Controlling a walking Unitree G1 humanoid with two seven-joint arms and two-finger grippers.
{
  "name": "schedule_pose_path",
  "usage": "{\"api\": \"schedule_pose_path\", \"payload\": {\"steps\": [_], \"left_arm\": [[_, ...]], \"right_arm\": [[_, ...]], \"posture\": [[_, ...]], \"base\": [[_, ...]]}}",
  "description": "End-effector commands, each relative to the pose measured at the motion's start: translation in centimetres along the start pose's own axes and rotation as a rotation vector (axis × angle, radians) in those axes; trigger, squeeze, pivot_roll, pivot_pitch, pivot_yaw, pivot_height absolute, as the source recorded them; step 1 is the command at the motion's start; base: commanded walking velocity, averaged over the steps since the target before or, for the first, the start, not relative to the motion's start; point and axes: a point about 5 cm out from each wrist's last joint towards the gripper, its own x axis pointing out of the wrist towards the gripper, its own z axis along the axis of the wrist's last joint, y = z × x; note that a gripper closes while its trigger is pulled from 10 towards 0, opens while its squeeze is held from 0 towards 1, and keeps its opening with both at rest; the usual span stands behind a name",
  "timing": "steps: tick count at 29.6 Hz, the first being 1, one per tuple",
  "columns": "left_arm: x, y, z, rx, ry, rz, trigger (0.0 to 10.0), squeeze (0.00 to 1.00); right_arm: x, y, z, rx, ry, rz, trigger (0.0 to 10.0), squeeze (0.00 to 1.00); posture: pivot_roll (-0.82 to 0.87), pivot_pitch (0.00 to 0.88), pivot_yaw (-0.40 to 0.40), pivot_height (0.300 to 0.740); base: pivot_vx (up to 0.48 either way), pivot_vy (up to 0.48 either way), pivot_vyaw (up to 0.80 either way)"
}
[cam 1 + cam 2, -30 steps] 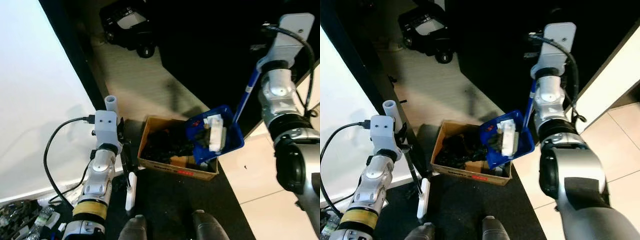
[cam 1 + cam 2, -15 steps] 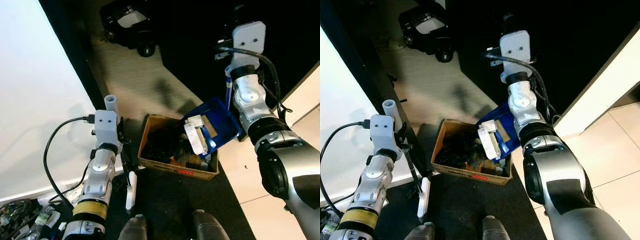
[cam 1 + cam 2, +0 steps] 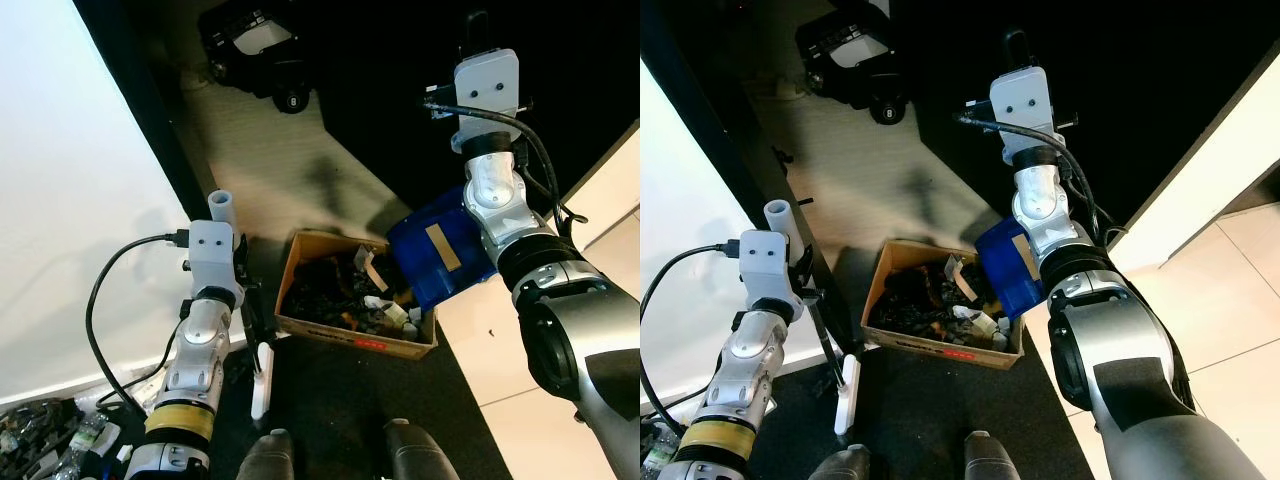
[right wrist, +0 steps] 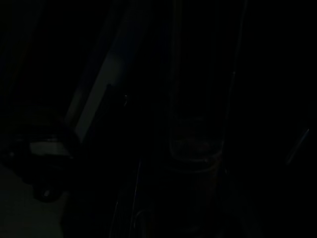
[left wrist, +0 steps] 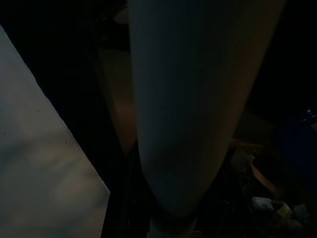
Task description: Sweep floor
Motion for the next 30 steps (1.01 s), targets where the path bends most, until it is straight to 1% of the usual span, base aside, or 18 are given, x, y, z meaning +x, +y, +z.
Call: {"api": "schedule_pose_path", "payload": {"steps": [1,3,5,10,14,15,17,19,21,22,23,24,26,27,30], "left_arm": [[-0.3,-0.1,-0.1,0.006,0.005,-0.001,10.0,0.0],[-0.2,-0.1,-0.1,0.006,0.004,-0.001,10.0,0.0],[-0.2,-0.1,-0.1,0.006,0.003,0.0,10.0,0.0],[-0.2,-0.1,-0.1,0.006,0.004,0.003,10.0,0.0],[-0.2,-0.1,-0.1,0.005,0.006,0.0,10.0,0.0],[-0.2,-0.1,-0.1,0.005,0.006,0.0,10.0,0.0],[-0.1,-0.3,-0.1,0.003,0.005,-0.002,10.0,0.0],[-0.1,-0.3,-0.1,0.003,0.004,-0.002,10.0,0.0],[-0.1,-0.3,-0.1,0.002,0.004,-0.002,10.0,0.0],[-0.1,-0.3,-0.1,0.003,0.005,-0.001,10.0,0.0],[-0.1,-0.3,-0.1,0.003,0.005,-0.001,10.0,0.0],[-0.2,-0.2,-0.1,0.002,0.005,0.0,10.0,0.0],[-0.2,-0.2,-0.1,0.002,0.005,0.001,10.0,0.0],[-0.2,-0.1,-0.1,0.002,0.005,0.003,10.0,0.0],[-0.2,-0.1,-0.2,0.003,0.006,0.005,10.0,0.0]], "right_arm": [[0.5,0.0,0.8,-0.057,-0.055,0.017,10.0,0.0],[0.6,0.0,1.0,-0.07,-0.071,0.022,10.0,0.0],[0.8,0.4,1.7,-0.111,-0.133,0.047,10.0,0.0],[0.9,0.5,2.5,-0.104,-0.196,0.047,10.0,0.0],[0.3,1.5,2.6,-0.119,-0.229,0.105,10.0,0.0],[0.3,1.5,2.6,-0.119,-0.229,0.105,10.0,0.0],[-0.5,2.9,2.5,-0.078,-0.234,0.133,10.0,0.0],[-0.6,3.1,2.6,-0.075,-0.237,0.138,10.0,0.0],[-1.1,4.3,2.9,-0.061,-0.261,0.18,10.0,0.0],[-1.7,5.4,3.1,-0.051,-0.286,0.229,10.0,0.0],[-1.7,5.4,3.1,-0.051,-0.286,0.229,10.0,0.0],[-2.0,5.9,3.2,-0.045,-0.296,0.25,10.0,0.0],[-2.1,6.0,3.2,-0.042,-0.3,0.254,10.0,0.0],[-2.5,6.4,3.1,-0.031,-0.299,0.269,10.0,0.0],[-2.8,6.6,3.0,-0.027,-0.296,0.278,10.0,0.0]], "posture": [[0.02,0.141,-0.055,0.74],[0.02,0.141,-0.055,0.74],[0.02,0.14,-0.056,0.74],[0.01,0.14,-0.055,0.74],[0.01,0.141,-0.054,0.74],[0.01,0.141,-0.054,0.74],[0.01,0.141,-0.056,0.74],[0.01,0.141,-0.056,0.74],[0.01,0.14,-0.056,0.74],[0.01,0.14,-0.056,0.74],[0.01,0.14,-0.056,0.74],[0.01,0.139,-0.059,0.74],[0.01,0.139,-0.059,0.74],[0.01,0.138,-0.061,0.74],[0.01,0.138,-0.061,0.74]], "base": [[0.0,0.0,0.0],[0.0,0.0,0.0],[0.0,0.0,0.0],[0.0,0.0,0.0],[0.0,0.0,0.0],[0.0,0.0,0.0],[0.0,0.0,0.0],[0.0,0.0,0.0],[0.0,0.0,0.0],[0.0,0.0,0.0],[0.0,0.0,0.0],[0.0,0.0,0.0],[0.0,0.0,0.0],[0.0,0.0,0.0],[0.0,0.0,0.0]]}}
